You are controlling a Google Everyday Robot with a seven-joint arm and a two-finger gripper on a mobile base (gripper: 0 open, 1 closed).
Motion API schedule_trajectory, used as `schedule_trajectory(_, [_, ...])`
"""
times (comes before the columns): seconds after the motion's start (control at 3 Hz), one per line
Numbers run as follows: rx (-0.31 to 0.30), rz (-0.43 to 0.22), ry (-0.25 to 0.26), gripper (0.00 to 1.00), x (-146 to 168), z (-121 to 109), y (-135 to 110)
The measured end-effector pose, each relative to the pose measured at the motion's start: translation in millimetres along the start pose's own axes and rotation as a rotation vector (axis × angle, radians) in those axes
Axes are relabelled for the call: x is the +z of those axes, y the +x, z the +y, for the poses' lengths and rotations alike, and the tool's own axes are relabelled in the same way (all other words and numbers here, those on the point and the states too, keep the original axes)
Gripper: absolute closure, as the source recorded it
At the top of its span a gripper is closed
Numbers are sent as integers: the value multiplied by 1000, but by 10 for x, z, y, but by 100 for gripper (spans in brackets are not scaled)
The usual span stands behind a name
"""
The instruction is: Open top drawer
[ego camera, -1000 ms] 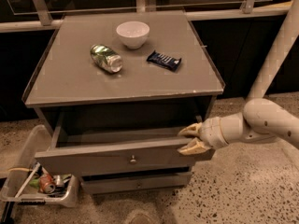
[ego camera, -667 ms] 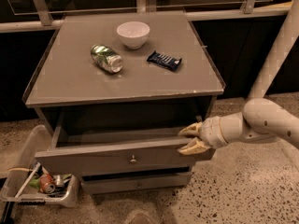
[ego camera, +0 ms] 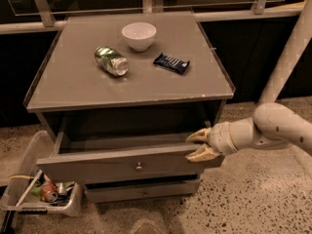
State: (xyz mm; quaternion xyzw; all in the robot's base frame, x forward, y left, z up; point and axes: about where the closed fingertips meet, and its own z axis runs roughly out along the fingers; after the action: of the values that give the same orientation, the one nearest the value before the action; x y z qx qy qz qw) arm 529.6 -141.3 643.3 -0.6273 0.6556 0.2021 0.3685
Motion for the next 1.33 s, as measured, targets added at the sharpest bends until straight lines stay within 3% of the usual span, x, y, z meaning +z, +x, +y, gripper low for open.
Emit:
schedule_trajectory(0.33, [0,0,0,12,-21,-6,-25])
schedule_trajectory(0.67, [7,-36,-21,13,-52,255,66])
schedule_trajectory(1.33, [13,-43,-23,60,-97,309,70])
